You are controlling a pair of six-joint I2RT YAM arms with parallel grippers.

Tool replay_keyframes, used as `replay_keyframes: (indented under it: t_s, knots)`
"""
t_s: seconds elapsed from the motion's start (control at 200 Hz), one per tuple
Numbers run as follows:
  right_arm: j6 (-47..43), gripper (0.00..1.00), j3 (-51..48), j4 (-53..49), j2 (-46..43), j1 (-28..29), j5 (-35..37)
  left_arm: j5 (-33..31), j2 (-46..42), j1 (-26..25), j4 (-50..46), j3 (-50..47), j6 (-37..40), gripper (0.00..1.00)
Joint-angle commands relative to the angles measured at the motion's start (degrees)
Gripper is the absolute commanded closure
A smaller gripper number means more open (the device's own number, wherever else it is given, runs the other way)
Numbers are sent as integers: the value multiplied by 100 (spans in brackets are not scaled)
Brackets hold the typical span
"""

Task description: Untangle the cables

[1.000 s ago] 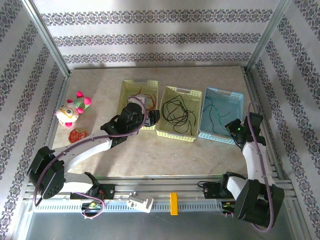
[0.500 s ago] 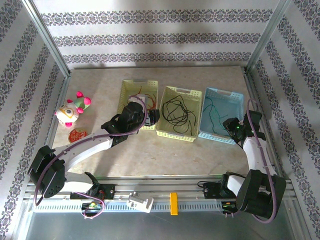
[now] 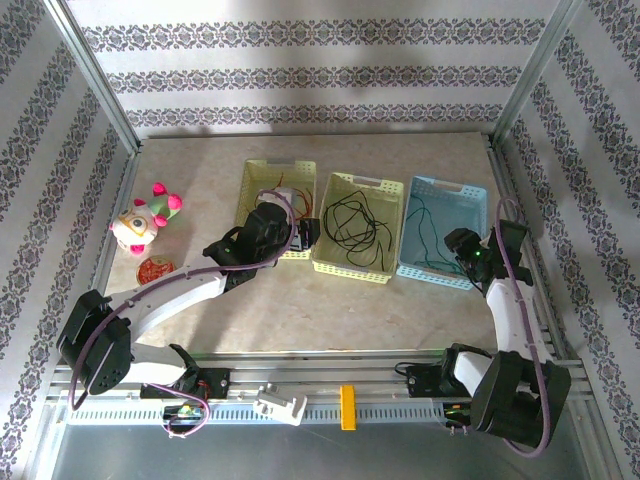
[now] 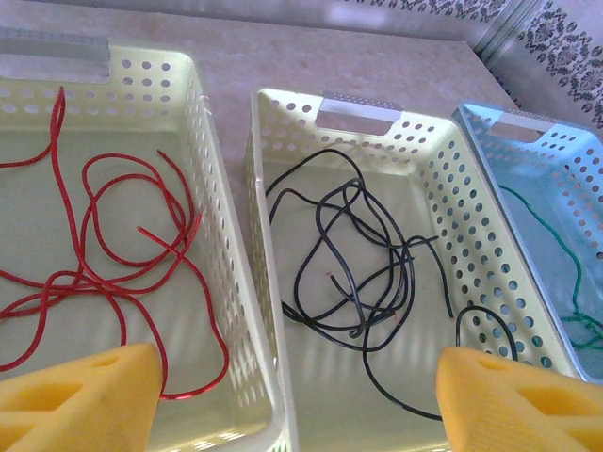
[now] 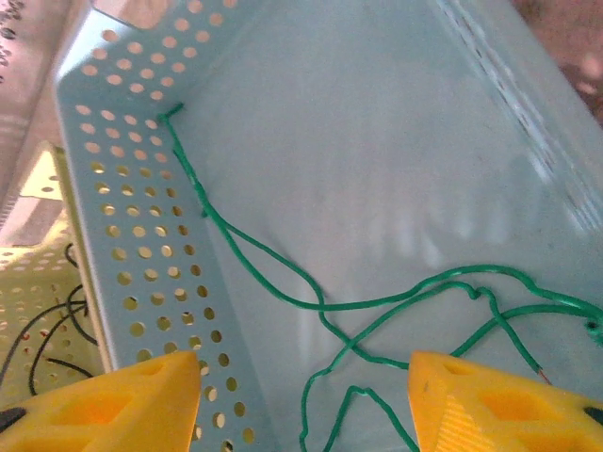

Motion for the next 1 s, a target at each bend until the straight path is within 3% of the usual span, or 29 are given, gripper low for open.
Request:
replay_keyframes:
  t_s: [0.0,0.24,0.32,0.4,0.525,0.68,0.994]
  knots:
    - [-13,39,101,-203,-331,-22,249,-129,45,36,-33,53,57,24]
    - [156,35,253,-1601,-1271,-47,2432,-170,4,42,40,-55,54,23]
    - [170,34,223,-1923,-1302,-82,2748,-176,5,42,23,-58,103,23]
    - [206,34,17,-1821,-1252,-121,2514,-175,19,46,22,-61,157,23]
    - [488,33,-544,-924,-1000,-262,1317,-174,34,46,21,-55,185,22]
    - [382,34,-630,5,-164,-250,337,-161,46,46,38,-72,191,22]
    - [-313,35,614,350,2021,428,601,-244,116,55,65,-127,121,20]
